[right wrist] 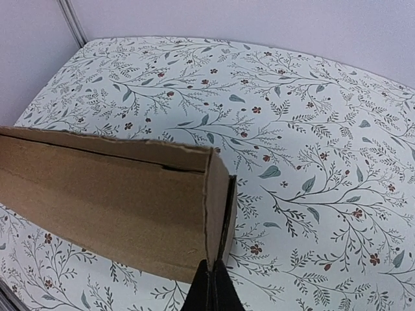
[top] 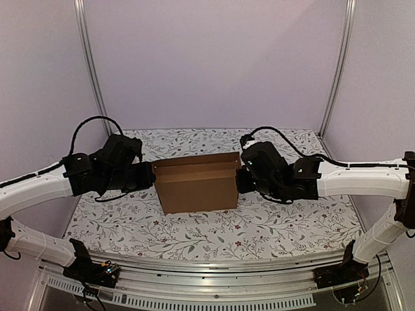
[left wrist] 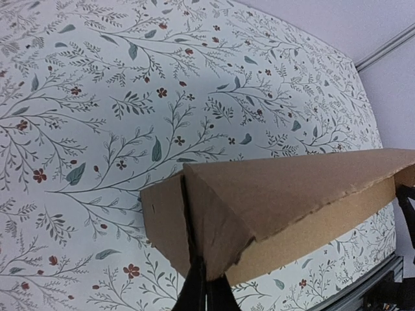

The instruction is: Fold the paper box

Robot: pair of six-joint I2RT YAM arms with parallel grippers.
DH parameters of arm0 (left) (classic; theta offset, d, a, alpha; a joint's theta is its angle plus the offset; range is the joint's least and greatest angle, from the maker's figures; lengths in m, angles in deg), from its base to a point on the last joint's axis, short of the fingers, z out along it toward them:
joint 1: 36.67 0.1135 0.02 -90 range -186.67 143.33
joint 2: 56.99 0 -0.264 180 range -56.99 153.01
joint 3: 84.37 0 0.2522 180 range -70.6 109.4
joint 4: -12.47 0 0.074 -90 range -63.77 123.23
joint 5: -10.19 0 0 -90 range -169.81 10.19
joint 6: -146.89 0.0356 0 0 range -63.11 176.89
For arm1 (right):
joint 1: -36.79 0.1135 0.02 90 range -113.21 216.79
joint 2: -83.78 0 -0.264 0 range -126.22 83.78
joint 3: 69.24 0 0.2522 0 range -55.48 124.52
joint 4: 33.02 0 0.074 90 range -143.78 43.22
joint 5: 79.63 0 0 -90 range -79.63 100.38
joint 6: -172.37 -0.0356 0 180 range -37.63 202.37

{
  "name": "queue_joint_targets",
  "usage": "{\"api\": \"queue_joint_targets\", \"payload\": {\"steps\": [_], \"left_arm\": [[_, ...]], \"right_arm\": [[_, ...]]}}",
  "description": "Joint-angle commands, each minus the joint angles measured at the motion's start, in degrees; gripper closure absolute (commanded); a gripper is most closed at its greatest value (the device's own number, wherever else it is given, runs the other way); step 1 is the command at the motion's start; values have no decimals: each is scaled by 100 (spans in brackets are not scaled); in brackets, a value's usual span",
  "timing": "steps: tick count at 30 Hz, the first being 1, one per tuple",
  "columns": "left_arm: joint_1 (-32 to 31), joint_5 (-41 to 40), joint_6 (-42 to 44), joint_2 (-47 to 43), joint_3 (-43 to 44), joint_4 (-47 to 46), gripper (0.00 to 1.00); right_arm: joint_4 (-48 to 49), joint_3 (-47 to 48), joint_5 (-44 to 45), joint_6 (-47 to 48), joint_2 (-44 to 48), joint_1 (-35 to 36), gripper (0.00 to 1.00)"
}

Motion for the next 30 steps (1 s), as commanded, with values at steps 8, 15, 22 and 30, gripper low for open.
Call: {"api": "queue_joint_targets", "payload": {"steps": [8,15,22,30], "left_arm": [[-90,179,21,278,-189,614,100],[-90,147,41,271,-180,610,100],[-90,112,97,225,-188,607,100],[-90,112,128,177,-193,605,100]], "right_arm": [[241,-440,-22,-168,336,72,72],[189,-209,-288,182,759,40,56],[-193,216,-993,-21,696,-243,54],[-396,617,-796,16,207,-290,59]]}}
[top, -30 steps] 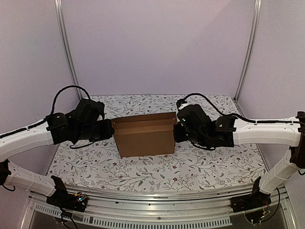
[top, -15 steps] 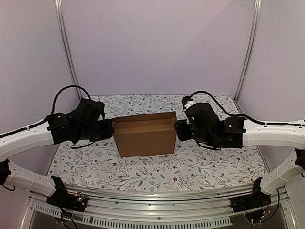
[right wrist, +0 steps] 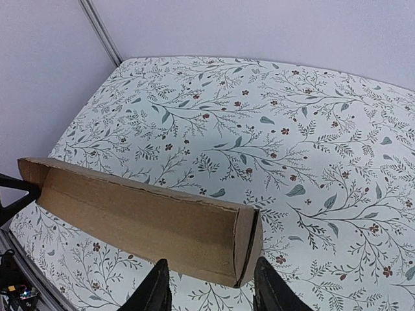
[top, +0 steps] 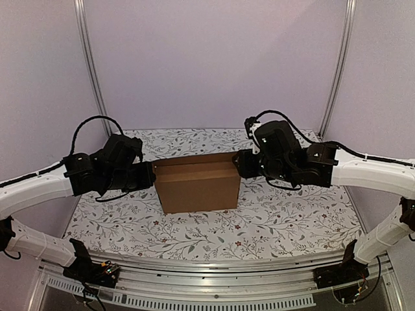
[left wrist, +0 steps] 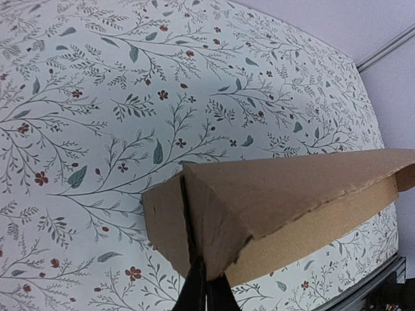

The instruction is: Fold the paper box

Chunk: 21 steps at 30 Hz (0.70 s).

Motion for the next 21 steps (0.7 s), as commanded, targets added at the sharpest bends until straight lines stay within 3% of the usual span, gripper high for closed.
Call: {"api": "queue_joint_targets", "payload": {"steps": [1,13,15,18,21], "left_arm": [[-90,175,93,129,-199,653,100],[-89,150,108,74,-202,686,100],[-87,144,119,86,-193,691,100],[-81,131,114,82,-191,693,100],[-81,121,116,98,-191,698,100]], "right_arm": [[-270,249,40,19,-338,-34,60],[-307,532,386,243,-902,-45,73],[-295,549,432,293,-937,-42,81],[-264,520,493,359,-944,-37,100],[-226,419,514,379,-943,-39,100]]}}
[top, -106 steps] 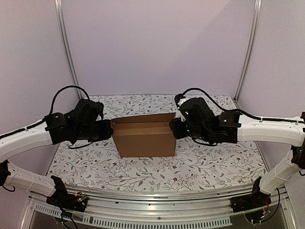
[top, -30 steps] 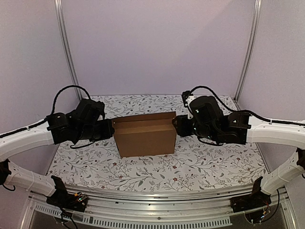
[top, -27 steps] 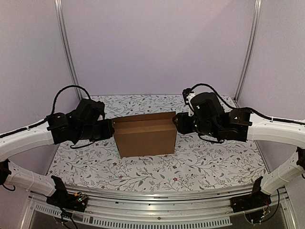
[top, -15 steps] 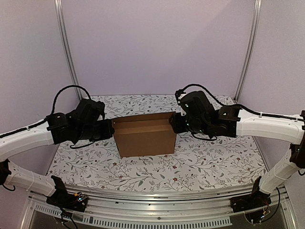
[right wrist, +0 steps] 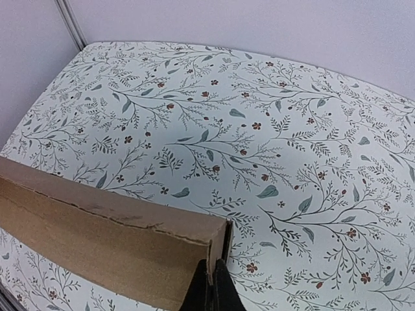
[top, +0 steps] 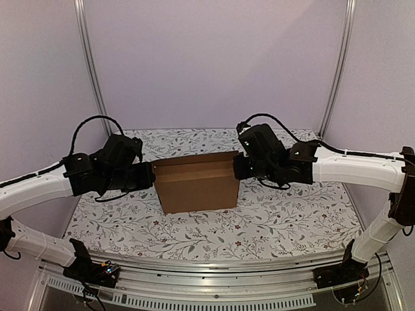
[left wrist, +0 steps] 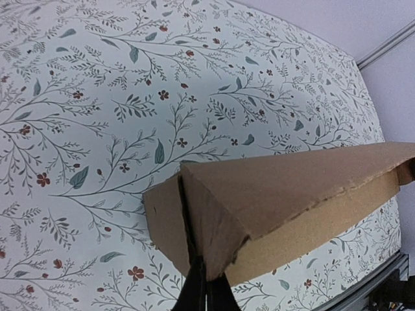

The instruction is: Fold the paper box

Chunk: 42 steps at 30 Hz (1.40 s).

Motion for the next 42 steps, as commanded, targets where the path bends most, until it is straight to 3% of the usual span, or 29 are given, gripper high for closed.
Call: {"api": "queue_joint_targets", "payload": {"steps": [1,16,22,27,31,42], "left_arm": [[-75,124,26,124,-189,666,100],[-75,181,16,258,-171,597,99],[-75,299,40,243,-179,552,89],[-75,479,189,113,-173,541,65],[-59,600,461,-86,-81,701,53],[417,1234,1102,-439,589,1427,48]], "right_arm": [[30,-43,59,72,-124,21,100],[518,-1070,146,-586,-158,263,100],[617,-1248,219,-679,-196,297,100],[647,-1250,277,-689,-214,300,100],[645,-1163,366,-596,-209,301,100],[645,-992,488,-401,-282,301,100]]}}
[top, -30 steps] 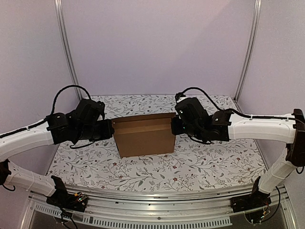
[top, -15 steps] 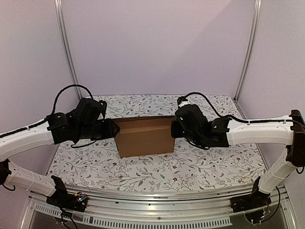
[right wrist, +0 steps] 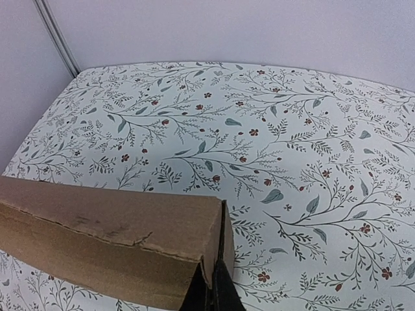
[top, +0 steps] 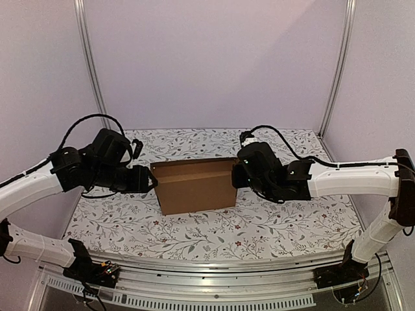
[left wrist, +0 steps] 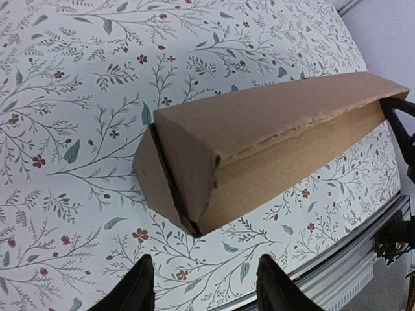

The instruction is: Fold the paper box

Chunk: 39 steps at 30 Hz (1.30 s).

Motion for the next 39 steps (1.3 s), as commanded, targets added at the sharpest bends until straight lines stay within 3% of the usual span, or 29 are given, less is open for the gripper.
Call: {"api": "queue_joint_targets", "payload": {"steps": [1,5,9,16,26,39], "left_arm": [[291,237,367,-91,382,565,48],[546,336,504,-138,530,459,51],[863,591,645,-70,724,120,70],[1150,862,903,470,1121,-308,93],[1192,1101,936,1097,1236,-610,100],[1079,1471,544,586,-477,-1138,100]], "right_arm": [[-667,-40,-103,51,-282,43,100],[-682,-33,-113,82,-273,42,100],[-681,-44,-129,90,-273,45,100],[-681,-34,-199,69,-267,41,100],[-690,-27,-174,86,-253,41,100],[-860,169,-259,19,-524,45,100]]}}
